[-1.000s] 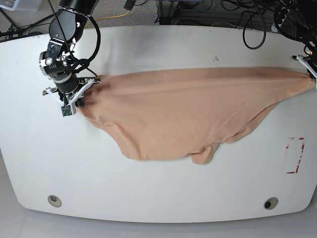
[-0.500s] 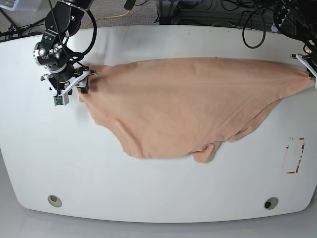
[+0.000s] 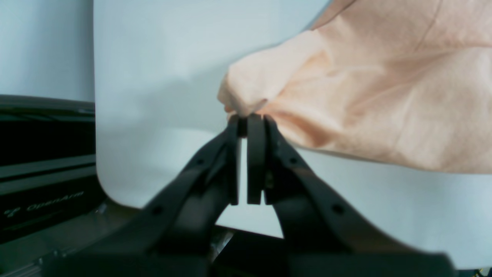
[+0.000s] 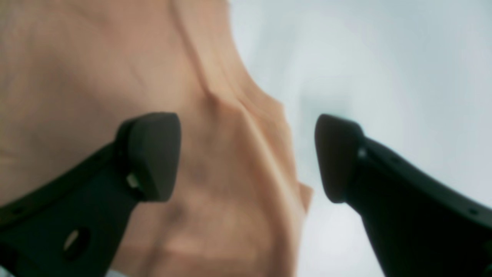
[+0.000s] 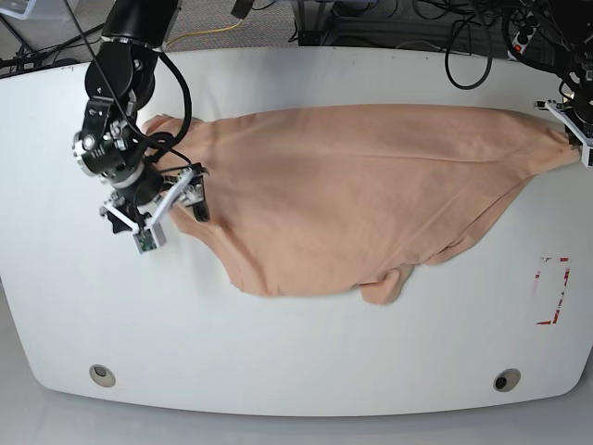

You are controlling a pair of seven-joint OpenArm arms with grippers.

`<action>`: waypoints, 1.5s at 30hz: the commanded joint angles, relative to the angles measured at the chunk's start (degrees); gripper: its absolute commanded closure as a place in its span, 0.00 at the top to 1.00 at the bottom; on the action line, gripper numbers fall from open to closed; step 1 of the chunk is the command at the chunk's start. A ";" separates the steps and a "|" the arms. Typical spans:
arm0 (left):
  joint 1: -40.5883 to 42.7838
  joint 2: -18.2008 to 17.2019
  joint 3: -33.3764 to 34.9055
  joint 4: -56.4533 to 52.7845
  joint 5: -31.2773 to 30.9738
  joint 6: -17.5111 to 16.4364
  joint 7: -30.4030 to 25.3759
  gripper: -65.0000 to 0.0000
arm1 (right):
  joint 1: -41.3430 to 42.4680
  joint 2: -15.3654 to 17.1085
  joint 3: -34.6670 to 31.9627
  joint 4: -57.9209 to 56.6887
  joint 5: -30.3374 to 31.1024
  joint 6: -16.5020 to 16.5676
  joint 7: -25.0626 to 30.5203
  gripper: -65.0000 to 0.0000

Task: Fold the T-shirt properly
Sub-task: 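Release with the right gripper and regrasp the shirt hem nearby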

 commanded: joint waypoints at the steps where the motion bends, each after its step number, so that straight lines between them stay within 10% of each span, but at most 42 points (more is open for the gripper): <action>1: -0.07 -1.04 -0.28 0.87 -0.10 0.15 -1.06 0.00 | 4.43 1.09 -2.19 -3.62 0.25 -0.03 1.11 0.79; 15: -0.07 -0.87 -0.54 0.87 -0.01 0.15 -1.06 0.00 | 27.72 1.88 -14.84 -35.62 0.33 0.06 5.59 0.79; 23: -0.07 -0.78 -0.45 0.87 -0.01 0.15 -1.06 0.00 | 36.69 1.79 -15.11 -53.55 0.16 6.83 12.72 0.79; 45: -0.16 -0.78 -0.28 0.87 -0.01 0.15 -1.06 0.00 | 43.63 -1.37 -15.11 -80.98 -13.29 10.83 38.30 0.79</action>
